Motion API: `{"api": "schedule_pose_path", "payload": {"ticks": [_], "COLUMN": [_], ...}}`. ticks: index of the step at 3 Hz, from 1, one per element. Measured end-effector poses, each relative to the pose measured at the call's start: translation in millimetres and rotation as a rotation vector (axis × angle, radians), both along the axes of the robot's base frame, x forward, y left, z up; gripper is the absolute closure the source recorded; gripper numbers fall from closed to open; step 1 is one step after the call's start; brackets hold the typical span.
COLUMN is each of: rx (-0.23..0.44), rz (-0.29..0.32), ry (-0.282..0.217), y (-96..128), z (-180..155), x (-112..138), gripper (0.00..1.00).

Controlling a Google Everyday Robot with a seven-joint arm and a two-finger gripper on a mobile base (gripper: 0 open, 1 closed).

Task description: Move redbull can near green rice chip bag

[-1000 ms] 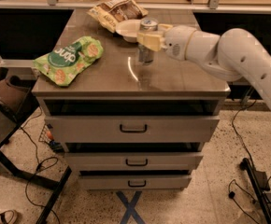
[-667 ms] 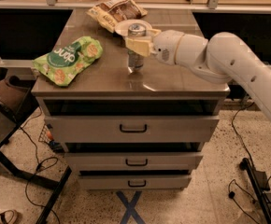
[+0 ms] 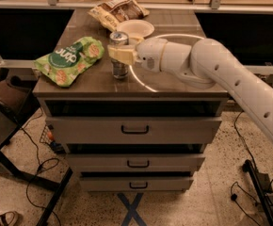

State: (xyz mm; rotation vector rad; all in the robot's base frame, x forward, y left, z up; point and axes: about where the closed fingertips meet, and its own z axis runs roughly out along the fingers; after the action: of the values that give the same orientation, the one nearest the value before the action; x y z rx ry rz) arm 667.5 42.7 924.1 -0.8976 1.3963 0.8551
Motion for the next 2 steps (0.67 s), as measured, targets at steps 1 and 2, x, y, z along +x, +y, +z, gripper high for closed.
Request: {"api": "schedule_pose_path", "payload": {"ticks": [1,2], "rx": [0.0,0.0], "rz": [-0.002,0.002], "ry": [0.0,0.0], "y": [0.2,2.8], "z": [0.8,1.1], "x": [0.2,-0.5], "gripper": [0.74,0.51]}}
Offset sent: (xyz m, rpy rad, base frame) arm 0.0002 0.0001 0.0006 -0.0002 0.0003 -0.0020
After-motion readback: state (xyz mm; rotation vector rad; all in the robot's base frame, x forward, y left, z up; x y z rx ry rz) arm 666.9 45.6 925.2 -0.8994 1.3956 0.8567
